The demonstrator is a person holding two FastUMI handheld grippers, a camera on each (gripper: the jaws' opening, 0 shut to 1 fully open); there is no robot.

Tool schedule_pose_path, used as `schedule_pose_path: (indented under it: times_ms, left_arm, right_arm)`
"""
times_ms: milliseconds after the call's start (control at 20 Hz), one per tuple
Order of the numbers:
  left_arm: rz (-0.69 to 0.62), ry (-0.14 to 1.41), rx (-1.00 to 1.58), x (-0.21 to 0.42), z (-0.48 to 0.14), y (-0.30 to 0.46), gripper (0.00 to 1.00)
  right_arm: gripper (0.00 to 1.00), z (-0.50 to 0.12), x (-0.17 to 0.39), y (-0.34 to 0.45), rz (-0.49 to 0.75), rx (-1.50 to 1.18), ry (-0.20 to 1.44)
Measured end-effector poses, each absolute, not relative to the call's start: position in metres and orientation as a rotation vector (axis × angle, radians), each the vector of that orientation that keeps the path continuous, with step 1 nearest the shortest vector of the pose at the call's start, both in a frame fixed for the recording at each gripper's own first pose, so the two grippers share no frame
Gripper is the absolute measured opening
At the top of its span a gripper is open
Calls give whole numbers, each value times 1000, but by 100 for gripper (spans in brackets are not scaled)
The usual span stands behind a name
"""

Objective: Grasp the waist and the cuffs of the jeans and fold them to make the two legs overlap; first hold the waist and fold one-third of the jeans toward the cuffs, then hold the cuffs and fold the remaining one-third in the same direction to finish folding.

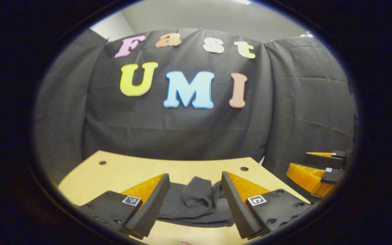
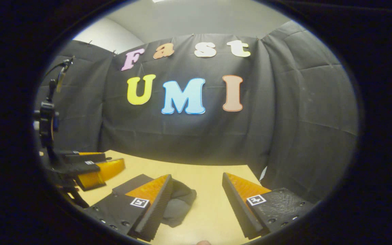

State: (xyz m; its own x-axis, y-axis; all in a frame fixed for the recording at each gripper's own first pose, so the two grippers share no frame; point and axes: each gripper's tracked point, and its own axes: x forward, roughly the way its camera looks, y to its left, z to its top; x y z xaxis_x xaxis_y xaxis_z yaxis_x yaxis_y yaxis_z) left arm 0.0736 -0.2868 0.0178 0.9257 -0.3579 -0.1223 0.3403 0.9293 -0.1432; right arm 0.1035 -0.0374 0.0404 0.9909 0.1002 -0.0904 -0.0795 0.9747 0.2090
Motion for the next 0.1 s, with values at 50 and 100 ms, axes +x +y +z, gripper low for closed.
schedule_pose_path:
  times_ms: [50,100]
  left_arm:
    - [-346,129,-119,67,27,-278,97]
    - [-334,113,-131,63,32,-271,97]
  right_arm:
    - [88,46,101,-42,61,201,84]
    - [89,48,98,-44,34,196,68]
